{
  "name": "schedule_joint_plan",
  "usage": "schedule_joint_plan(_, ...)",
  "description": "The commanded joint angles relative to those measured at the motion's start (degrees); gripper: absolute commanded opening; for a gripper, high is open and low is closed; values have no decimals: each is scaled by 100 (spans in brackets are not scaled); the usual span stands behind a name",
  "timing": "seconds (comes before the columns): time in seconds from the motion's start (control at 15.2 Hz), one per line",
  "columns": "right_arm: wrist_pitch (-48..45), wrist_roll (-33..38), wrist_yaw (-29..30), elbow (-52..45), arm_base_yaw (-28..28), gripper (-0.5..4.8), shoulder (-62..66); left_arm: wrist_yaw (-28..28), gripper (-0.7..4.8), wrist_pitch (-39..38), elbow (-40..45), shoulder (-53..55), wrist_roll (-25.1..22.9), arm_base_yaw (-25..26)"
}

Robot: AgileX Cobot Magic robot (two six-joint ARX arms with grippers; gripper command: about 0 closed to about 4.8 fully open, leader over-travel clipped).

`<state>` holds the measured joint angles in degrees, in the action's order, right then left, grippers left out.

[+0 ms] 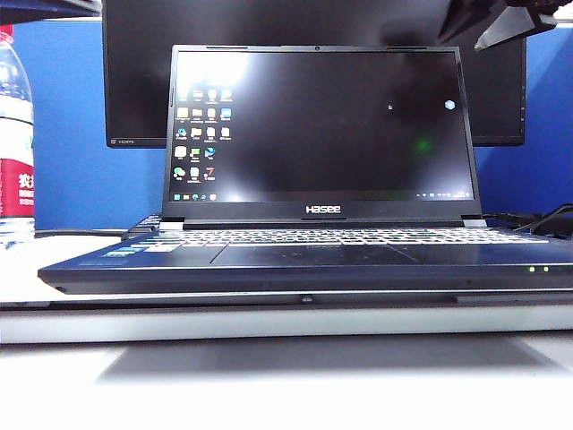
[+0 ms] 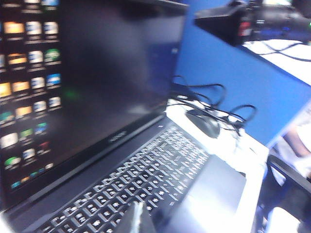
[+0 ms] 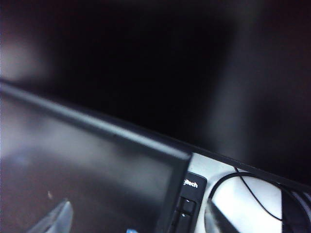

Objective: Close the lid of the black laptop.

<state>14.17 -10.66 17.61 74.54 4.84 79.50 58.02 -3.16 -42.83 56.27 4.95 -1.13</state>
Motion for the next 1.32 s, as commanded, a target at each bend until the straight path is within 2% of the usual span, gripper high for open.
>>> schedule_joint_plan(0.07, 44, -284, 55, 31, -293, 360, -24, 385, -5, 289, -17, -4, -44, -9)
schedule_joint_plan(0.13, 105, -234, 271, 31, -529, 360, -24, 396, -5, 297, -17, -7, -44, -9)
schedule_joint_plan(0.2, 125, -111, 763, 28, -807, 359, -17, 396, -5, 293, -17, -4, -44, -9)
schedule_joint_plan(0.33, 59, -85, 1862, 31, -1390, 301, -20, 396, -5, 323, -17, -4, -44, -9)
schedule_joint_plan(0.4, 55, -61, 2538, 31, -1679, 302, -17, 396, -5, 323, -17, -4, -39, -9)
schedule_joint_plan(0.46, 55, 44, 2916, 31, -1902, 306, 20, 424, -5, 326, -17, -4, -4, -9)
schedule_joint_plan(0.53, 52, 61, 3766, 31, -2162, 306, 85, 481, -5, 321, -17, -4, 0, -9)
schedule_joint_plan(0.59, -55, 151, 4371, 35, -2308, 306, 181, 575, -5, 326, -17, -4, 0, -9)
schedule_joint_plan(0.86, -273, 385, 5775, 37, -2518, 306, 835, 940, -5, 326, -17, -7, -4, -7)
schedule_joint_plan(1.12, -809, 378, 5976, 90, -2350, 309, 1346, 1338, -5, 323, -17, -4, -26, 0)
schedule_joint_plan(1.32, -911, 468, 6384, 535, -2177, 337, 1840, 1626, -5, 326, -17, -4, -57, 2)
